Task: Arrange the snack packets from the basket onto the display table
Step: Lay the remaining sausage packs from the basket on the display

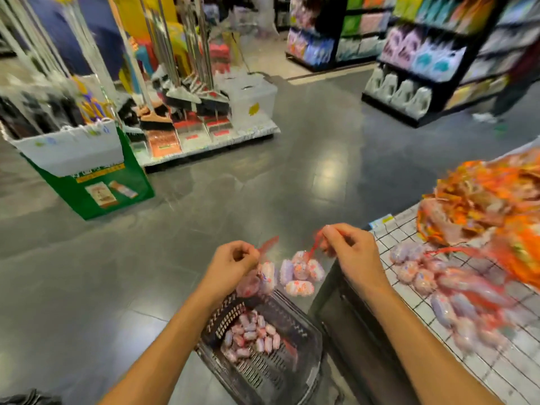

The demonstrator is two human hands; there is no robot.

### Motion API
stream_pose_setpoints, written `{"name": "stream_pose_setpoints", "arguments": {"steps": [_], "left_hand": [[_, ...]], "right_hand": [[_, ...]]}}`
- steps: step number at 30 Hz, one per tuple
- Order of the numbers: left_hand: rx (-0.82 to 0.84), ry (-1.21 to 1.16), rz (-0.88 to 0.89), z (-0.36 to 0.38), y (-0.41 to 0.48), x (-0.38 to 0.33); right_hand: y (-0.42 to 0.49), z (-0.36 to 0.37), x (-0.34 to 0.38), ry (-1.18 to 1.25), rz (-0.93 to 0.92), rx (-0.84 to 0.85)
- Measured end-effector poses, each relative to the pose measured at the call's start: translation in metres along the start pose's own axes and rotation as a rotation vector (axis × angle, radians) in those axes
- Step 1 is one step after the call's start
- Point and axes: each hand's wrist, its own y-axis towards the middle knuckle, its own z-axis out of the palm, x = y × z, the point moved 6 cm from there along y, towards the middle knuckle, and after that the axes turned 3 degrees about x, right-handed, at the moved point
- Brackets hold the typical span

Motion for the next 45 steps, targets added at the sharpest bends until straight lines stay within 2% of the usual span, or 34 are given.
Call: {"name": "stream_pose_setpoints", "arguments": {"steps": [5, 10, 18, 24, 33, 45], "left_hand": [[0.211, 0.016, 0.158, 0.025, 0.009, -0.065], [0.385, -0.013, 0.237, 0.070, 0.006, -0.105], [0.676, -0.004, 0.308, 0.186, -0.028, -0.147], [0.854, 0.015, 0.318, 0.287, -0.059, -0.159], [0.984, 0.018, 0.312, 0.430, -0.098, -0.156], [0.988, 0.095, 0.224, 0.544, -0.103, -0.136]], "right_hand": [[-0.025, -0.048, 0.051, 0.070, -0.046, -0.254], [-0.068, -0.101, 0.082, 0.037, -0.070, -0.483], [-0.146, -0.201, 0.081, -0.138, -0.064, -0.710], [-0.201, -0.279, 0.063, -0.120, -0.024, -0.789], [-0.266, -0.390, 0.005, -0.115, 0.072, -0.792], [-0.301, -0.454, -0.093, -0.009, 0.252, -0.830]]}}
